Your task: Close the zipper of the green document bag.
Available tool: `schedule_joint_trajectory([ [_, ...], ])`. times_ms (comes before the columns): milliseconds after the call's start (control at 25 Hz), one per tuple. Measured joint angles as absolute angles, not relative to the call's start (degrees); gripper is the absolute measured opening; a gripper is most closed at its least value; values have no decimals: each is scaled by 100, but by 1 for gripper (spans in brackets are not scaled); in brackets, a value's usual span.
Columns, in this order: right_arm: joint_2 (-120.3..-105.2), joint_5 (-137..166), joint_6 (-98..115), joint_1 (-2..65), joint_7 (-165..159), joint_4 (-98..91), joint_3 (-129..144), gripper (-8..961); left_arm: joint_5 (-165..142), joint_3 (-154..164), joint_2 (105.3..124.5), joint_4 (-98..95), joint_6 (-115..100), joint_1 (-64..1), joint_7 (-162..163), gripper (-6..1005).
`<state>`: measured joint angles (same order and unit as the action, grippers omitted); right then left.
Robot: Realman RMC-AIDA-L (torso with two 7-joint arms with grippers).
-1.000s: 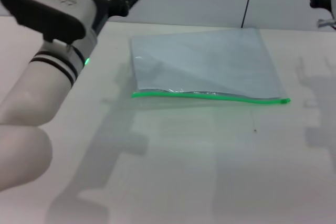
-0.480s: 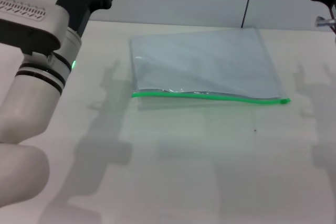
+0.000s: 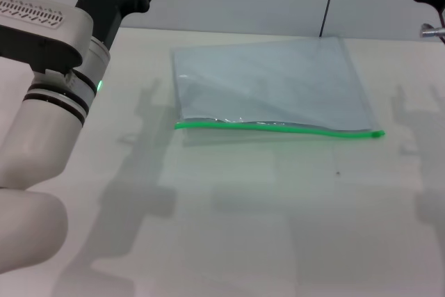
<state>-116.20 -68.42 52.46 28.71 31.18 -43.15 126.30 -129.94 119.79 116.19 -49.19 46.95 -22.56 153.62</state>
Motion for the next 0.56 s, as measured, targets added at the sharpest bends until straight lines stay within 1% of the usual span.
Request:
schedule_joint_trajectory([
  [560,-11628,-6882,5041,3034,3069,-4092,12647,619,-12970,11979,11622,-4770,4711,-2316,15364,849],
])
